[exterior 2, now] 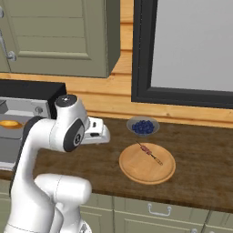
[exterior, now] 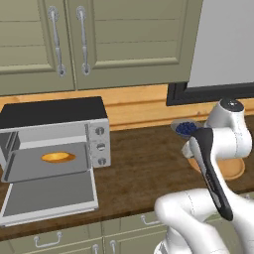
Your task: Pick up the kebab skewer and baguette bread, and place them inside the toaster oven. Close the toaster oven door and start by setting the timer.
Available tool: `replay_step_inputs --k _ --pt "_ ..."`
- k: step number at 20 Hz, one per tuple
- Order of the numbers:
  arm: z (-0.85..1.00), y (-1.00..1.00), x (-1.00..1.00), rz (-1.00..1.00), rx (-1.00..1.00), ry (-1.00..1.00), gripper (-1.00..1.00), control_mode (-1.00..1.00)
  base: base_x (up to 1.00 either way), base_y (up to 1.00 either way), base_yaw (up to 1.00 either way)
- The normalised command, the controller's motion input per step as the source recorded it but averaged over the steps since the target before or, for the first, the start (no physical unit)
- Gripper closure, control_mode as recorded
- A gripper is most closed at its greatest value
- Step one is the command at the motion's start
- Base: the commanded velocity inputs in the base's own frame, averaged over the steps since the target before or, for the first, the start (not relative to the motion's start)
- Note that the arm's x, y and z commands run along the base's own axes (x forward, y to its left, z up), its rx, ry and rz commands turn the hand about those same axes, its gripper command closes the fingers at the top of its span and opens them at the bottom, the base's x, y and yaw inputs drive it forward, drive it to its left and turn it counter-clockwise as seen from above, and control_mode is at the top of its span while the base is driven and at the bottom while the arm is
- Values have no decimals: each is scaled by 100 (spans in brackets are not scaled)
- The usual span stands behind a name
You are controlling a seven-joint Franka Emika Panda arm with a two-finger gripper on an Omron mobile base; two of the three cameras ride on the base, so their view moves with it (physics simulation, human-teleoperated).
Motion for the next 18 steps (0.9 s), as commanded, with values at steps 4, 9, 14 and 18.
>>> replay_step_inputs --k 4,9,14,18 --pt "10 -92 51 -5 11 14 -100 -100 0 0 0" --pt "-6 -69 54 4 7 6 -100 -100 0 0 0" --pt "-41 -47 60 19 0 2 -100 -100 0 0 0" --pt "-37 -56 61 24 0 7 -100 -100 0 0 0"
